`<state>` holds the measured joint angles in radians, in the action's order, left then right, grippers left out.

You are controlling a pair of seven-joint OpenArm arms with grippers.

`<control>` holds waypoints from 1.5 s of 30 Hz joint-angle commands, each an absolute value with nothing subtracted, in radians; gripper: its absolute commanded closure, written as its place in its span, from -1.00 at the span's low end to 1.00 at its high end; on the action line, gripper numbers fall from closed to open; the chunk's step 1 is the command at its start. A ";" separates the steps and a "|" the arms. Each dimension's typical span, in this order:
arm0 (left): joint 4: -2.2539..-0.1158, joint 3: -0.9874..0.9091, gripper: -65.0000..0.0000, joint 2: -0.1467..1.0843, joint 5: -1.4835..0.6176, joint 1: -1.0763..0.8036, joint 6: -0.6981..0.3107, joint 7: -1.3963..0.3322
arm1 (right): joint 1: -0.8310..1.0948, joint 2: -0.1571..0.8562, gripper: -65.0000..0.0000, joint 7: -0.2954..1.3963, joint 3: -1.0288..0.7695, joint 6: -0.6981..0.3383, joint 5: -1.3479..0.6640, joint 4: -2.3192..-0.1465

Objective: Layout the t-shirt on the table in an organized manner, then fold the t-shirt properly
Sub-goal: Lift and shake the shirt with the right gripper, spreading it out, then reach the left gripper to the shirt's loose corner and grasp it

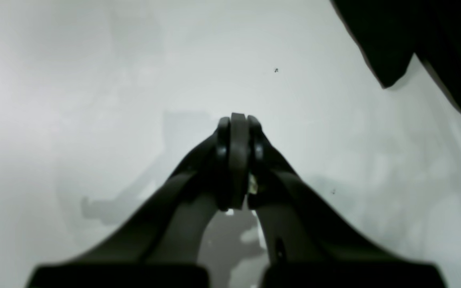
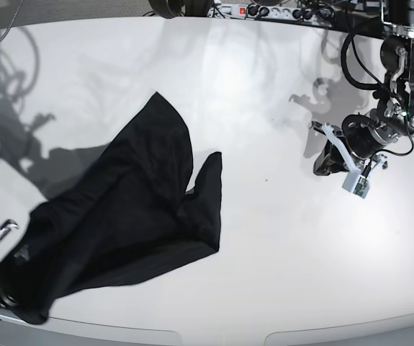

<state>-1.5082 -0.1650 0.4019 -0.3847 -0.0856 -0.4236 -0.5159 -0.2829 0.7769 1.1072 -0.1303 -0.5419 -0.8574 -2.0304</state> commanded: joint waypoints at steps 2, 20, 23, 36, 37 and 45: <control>-1.523 -0.171 1.00 0.416 -0.398 -0.068 -0.426 -0.487 | -0.226 0.793 1.00 1.128 -0.210 -0.578 -0.930 -2.042; -1.523 -0.170 0.59 0.392 -0.530 -0.037 -0.528 -0.480 | 0.329 0.696 1.00 1.107 -0.354 -0.527 -0.700 -2.041; -1.523 -0.165 -0.06 0.351 -0.537 -0.021 -0.477 -0.503 | 0.391 0.672 1.00 1.100 -0.354 -0.590 -0.705 -2.041; -1.271 0.082 -0.19 0.175 -0.394 0.195 -0.349 -0.440 | 0.490 0.643 1.00 1.076 -0.354 -0.619 -0.706 -2.041; -1.216 0.090 -0.19 0.162 -0.392 0.227 -0.361 -0.432 | 0.487 0.643 1.00 1.073 -0.354 -0.626 -0.706 -2.041; -0.836 0.093 -0.19 0.092 -0.372 0.412 -0.445 -0.315 | 0.487 0.643 1.00 1.055 -0.354 -0.628 -0.706 -2.041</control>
